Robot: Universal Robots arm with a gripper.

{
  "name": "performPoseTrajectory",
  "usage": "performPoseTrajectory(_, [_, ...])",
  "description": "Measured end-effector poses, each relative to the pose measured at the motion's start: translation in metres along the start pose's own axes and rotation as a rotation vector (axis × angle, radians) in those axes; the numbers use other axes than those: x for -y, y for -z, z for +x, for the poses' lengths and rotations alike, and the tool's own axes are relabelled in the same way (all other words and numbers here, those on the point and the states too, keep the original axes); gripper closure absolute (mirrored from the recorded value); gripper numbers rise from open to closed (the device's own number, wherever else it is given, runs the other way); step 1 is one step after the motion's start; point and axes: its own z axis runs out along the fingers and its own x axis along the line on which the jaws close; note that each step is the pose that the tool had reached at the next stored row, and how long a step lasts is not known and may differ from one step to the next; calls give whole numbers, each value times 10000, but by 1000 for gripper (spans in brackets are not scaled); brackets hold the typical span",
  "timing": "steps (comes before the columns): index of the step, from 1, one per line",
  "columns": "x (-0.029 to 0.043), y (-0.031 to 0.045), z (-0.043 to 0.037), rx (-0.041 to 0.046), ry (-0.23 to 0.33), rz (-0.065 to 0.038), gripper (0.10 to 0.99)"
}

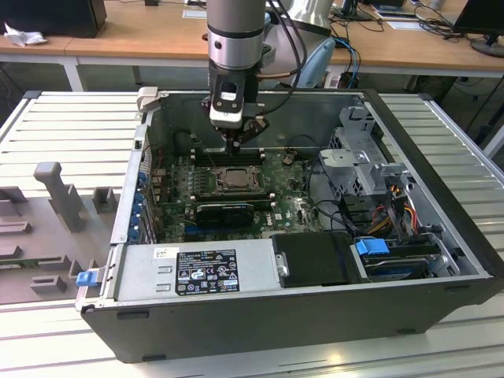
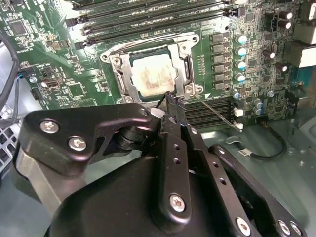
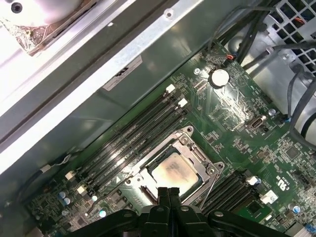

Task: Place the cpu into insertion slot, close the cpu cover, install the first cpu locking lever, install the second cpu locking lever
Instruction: 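Install the first cpu locking lever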

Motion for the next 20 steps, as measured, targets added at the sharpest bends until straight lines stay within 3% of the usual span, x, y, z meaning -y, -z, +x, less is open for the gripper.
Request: performPoseTrajectory(20, [0,-3,0,-129,3454,46,980])
